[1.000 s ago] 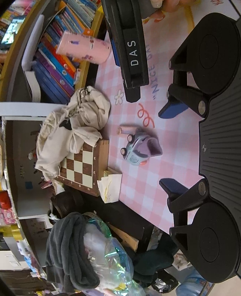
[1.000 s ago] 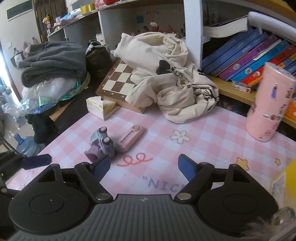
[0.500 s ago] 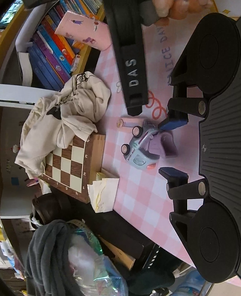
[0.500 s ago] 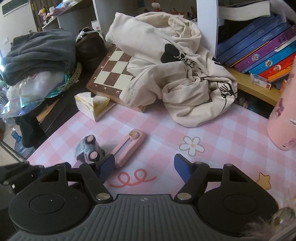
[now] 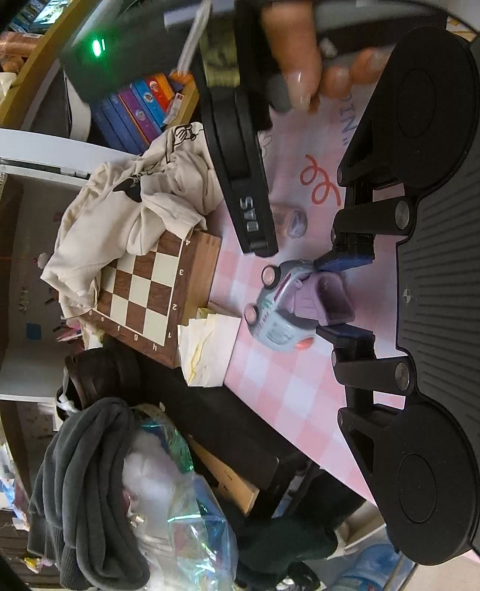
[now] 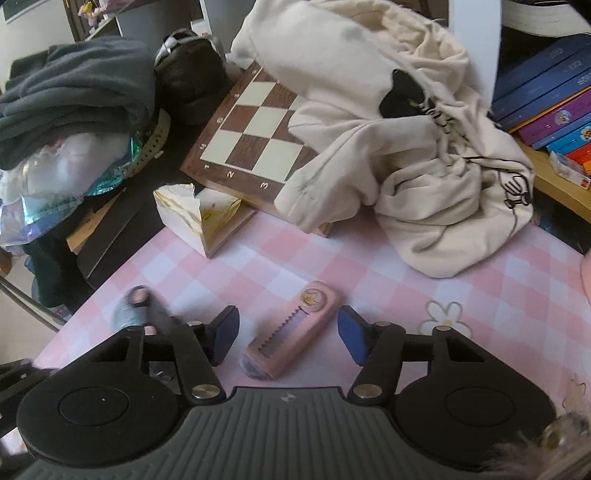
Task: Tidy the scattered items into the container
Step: 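Grasp the grey-purple toy car with the left tool while the right tool grasps the pink comb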
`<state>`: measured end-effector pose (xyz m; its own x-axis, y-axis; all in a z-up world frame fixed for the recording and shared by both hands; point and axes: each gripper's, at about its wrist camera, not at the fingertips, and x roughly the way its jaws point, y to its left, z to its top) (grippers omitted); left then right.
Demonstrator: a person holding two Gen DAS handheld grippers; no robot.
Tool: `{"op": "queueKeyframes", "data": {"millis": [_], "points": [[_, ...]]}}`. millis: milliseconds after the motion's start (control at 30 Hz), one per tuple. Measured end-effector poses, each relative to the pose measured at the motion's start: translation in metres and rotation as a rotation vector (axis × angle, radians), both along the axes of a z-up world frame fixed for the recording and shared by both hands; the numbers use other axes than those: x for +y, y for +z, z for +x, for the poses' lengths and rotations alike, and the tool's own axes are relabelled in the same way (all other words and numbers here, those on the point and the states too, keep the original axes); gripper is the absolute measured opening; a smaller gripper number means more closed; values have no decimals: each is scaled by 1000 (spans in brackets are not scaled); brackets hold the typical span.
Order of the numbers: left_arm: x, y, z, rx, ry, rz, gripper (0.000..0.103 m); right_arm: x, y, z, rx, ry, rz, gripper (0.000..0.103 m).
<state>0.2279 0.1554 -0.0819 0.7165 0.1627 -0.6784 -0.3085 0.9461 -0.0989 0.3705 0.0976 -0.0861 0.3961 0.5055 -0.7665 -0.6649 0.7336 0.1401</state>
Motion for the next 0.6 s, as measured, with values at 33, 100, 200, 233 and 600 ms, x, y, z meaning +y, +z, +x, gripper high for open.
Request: {"op": "queueKeyframes", "data": {"millis": [33, 100, 200, 233, 600], "points": [[0, 1, -2, -1, -2, -1, 29, 3, -2, 0, 0, 2, -6, 56], [-1, 2, -6, -2, -5, -3, 28, 7, -4, -4, -25, 17, -19, 56], [-1, 4, -12, -5, -9, -6, 28, 8, -6, -10, -73, 48, -51, 52], [-1, 5, -14, -5, -10, -11, 28, 8, -7, -12, -89, 57, -62, 47], [-5, 20, -40, -34, -11, -33, 26, -32, -1, -22, -13, 36, -18, 23]]}}
